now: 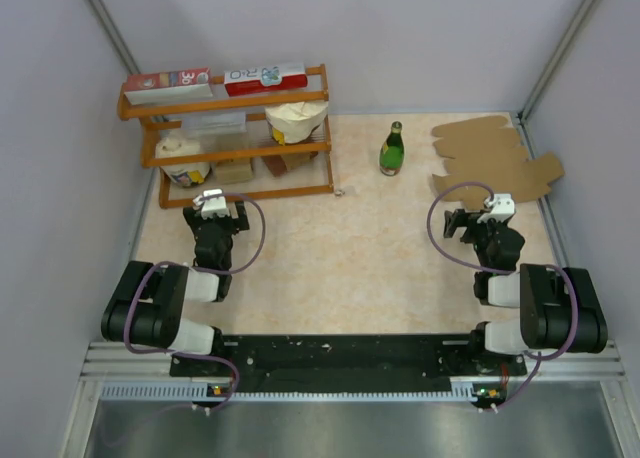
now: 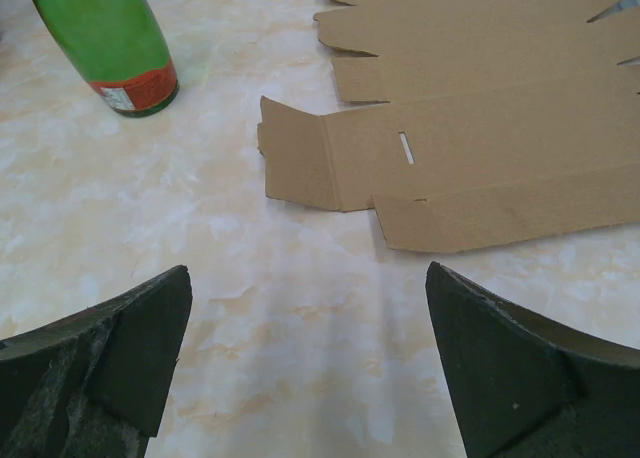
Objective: Fold the paper box
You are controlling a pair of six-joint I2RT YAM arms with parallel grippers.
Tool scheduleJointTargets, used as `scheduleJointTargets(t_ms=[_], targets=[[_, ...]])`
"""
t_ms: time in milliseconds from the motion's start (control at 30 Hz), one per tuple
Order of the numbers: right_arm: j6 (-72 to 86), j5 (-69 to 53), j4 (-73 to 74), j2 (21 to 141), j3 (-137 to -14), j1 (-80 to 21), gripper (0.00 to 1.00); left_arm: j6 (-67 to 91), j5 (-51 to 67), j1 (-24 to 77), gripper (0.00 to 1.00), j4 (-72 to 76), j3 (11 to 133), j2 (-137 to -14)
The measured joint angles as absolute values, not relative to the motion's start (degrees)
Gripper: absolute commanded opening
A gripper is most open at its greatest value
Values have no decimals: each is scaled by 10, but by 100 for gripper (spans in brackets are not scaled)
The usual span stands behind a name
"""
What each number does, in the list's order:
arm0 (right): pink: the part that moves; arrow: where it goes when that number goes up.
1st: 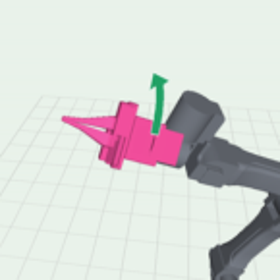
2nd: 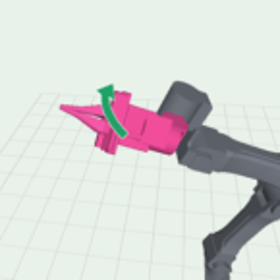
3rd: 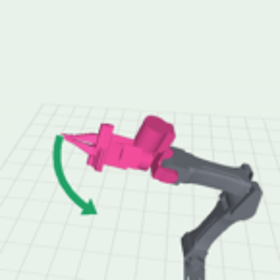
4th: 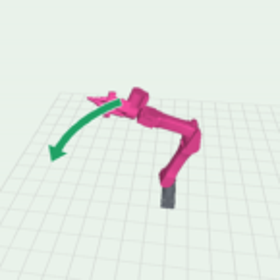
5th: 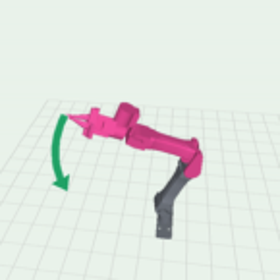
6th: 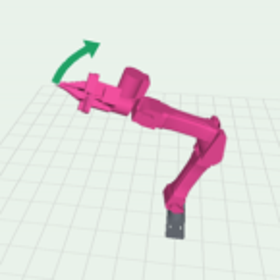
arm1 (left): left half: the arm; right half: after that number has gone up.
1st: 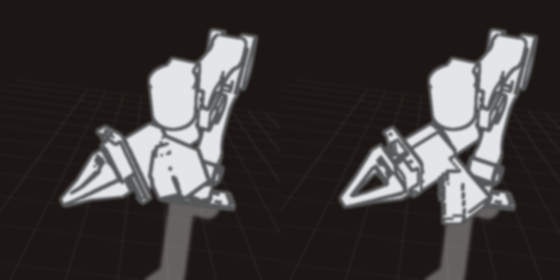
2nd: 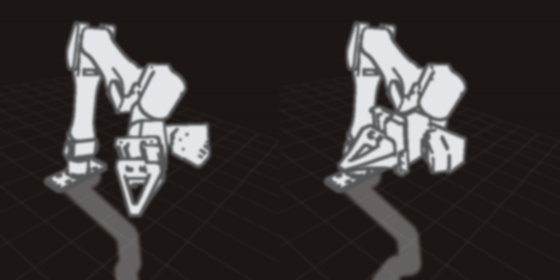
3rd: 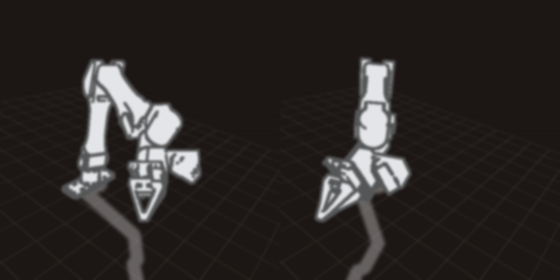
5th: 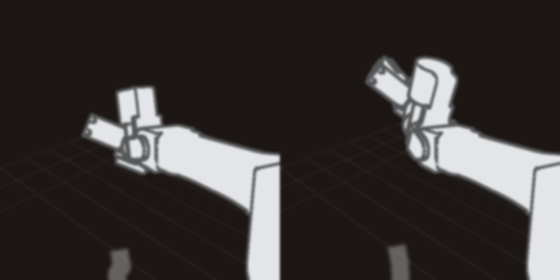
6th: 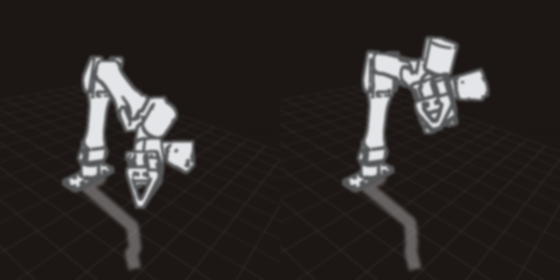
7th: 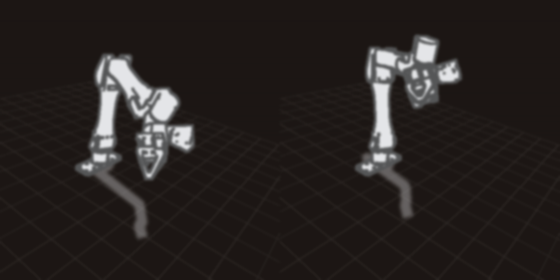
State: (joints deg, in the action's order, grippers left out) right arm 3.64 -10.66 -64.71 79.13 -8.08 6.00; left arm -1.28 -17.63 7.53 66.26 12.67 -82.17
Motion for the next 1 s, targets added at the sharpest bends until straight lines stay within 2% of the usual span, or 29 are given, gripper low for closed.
scheduleJointTargets(t_ms=[567, 667, 767, 1000], targets=[[37, -96, -630, 780, -87, 57, 99, -12, -182, 76, 99, 663, 127, -821], [47, -72, -538, 712, -106, 57, 99, -13, -189, 77, 99, 652, 126, -810], [81, -28, -422, 657, -175, 56, 99, -17, -225, 93, 99, 633, 126, -774], [187, 70, -125, 645, -389, 56, 99, 65, -282, 105, 99, 342, 271, -662]])
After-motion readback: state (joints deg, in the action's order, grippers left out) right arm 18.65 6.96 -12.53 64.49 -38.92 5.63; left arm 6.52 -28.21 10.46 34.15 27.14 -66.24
